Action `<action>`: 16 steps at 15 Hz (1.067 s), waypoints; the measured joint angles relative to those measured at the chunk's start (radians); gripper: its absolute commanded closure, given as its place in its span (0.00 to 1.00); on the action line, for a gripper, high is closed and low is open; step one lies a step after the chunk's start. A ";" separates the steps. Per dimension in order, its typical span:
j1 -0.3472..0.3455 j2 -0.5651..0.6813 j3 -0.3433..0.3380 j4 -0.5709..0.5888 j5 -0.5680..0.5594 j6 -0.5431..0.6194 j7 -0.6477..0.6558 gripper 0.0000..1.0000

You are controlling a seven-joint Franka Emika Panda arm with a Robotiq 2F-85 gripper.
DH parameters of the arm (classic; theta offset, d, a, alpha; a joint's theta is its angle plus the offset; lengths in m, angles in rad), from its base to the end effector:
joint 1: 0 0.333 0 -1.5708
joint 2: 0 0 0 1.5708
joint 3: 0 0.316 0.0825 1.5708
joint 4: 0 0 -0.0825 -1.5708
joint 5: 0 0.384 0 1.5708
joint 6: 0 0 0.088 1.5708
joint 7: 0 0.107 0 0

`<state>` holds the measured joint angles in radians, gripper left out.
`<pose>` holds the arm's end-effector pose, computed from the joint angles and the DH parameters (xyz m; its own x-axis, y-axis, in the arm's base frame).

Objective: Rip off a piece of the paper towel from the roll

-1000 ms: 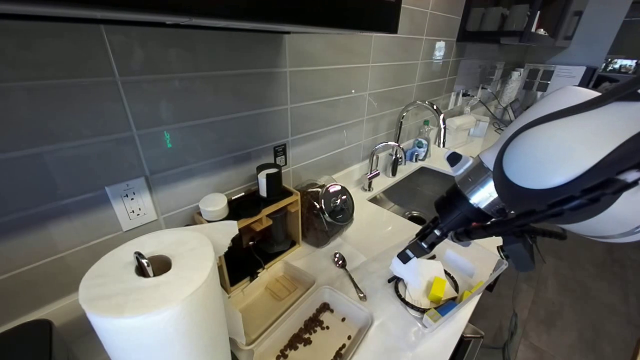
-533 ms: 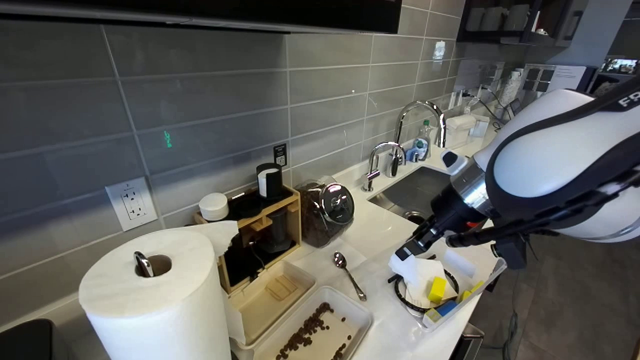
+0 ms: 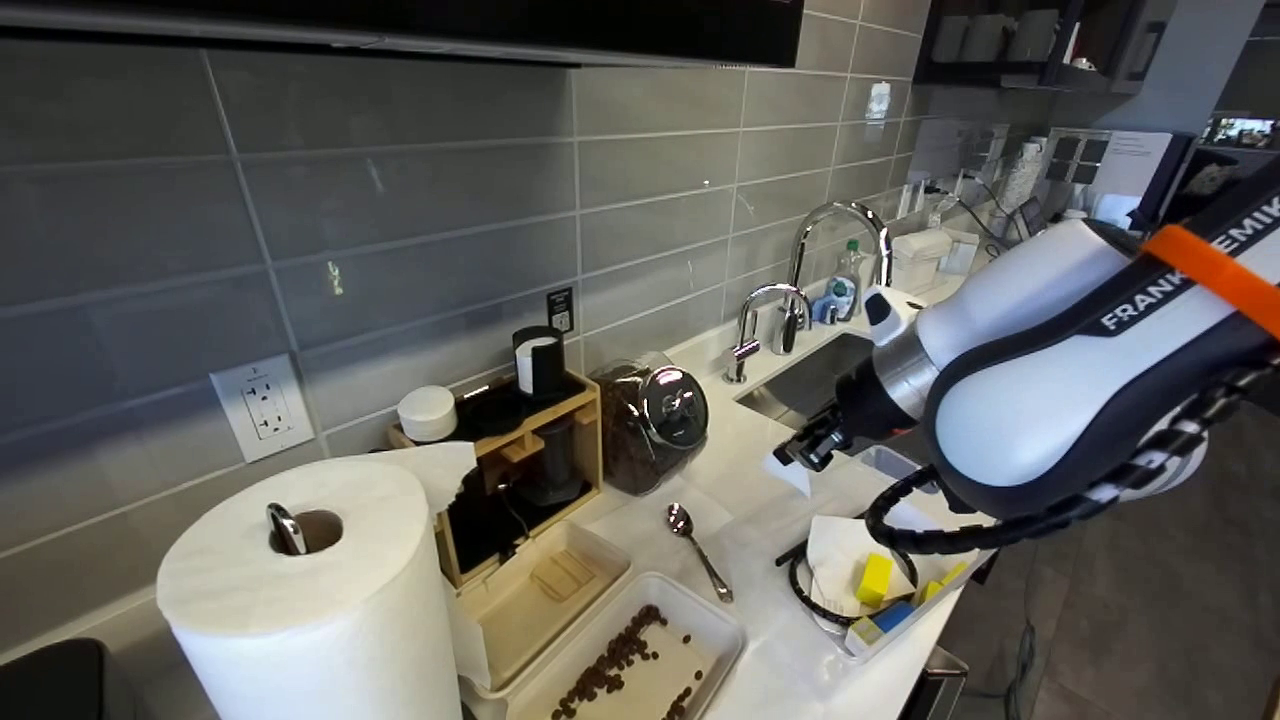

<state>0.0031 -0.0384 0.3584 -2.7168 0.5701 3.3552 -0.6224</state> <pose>0.4286 0.0989 0.3090 0.7273 0.3498 0.5905 0.3329 -0.9322 0.1423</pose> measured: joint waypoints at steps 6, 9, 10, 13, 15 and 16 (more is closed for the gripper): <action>0.012 0.189 0.000 0.115 0.063 0.157 -0.145 1.00; 0.079 0.282 -0.018 0.217 0.113 0.161 -0.192 1.00; 0.109 0.312 -0.035 0.250 0.132 0.171 -0.212 1.00; 0.198 0.400 -0.103 0.334 0.189 0.232 -0.266 1.00; 0.253 0.457 -0.151 0.385 0.233 0.267 -0.304 1.00; 0.281 0.485 -0.175 0.411 0.258 0.276 -0.321 1.00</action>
<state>0.2837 0.4463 0.1836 -2.3059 0.8280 3.6311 -0.9437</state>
